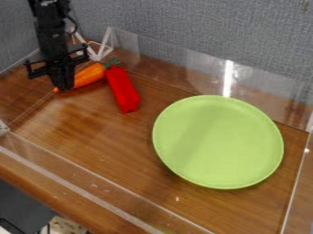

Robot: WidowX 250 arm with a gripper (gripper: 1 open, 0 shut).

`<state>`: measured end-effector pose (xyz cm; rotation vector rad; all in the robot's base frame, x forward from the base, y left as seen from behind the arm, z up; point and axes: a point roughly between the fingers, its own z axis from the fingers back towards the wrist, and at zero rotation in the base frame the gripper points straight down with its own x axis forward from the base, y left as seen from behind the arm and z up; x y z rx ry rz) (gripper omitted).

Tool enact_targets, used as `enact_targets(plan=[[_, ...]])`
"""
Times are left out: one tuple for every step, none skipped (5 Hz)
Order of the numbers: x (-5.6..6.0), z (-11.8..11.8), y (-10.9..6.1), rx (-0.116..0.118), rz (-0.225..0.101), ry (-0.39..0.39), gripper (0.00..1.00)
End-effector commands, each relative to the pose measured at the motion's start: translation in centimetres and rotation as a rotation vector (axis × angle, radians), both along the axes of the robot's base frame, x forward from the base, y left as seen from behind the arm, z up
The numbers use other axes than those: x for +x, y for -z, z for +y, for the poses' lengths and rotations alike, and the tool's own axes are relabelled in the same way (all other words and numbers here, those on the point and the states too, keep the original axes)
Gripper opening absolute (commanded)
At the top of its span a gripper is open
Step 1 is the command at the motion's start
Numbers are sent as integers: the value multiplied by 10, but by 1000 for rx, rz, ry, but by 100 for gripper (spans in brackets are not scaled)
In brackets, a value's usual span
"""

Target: Put the carrot on the left side

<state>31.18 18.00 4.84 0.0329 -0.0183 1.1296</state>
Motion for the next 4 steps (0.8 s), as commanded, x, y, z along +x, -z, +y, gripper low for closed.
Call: enact_targets(plan=[[17,12,-15,42,-50,13,100],[20,15,-11,44,-45,16,100],[20,15,-9,47,-43,30,0],[21,14,-11,48,-44,30,0]])
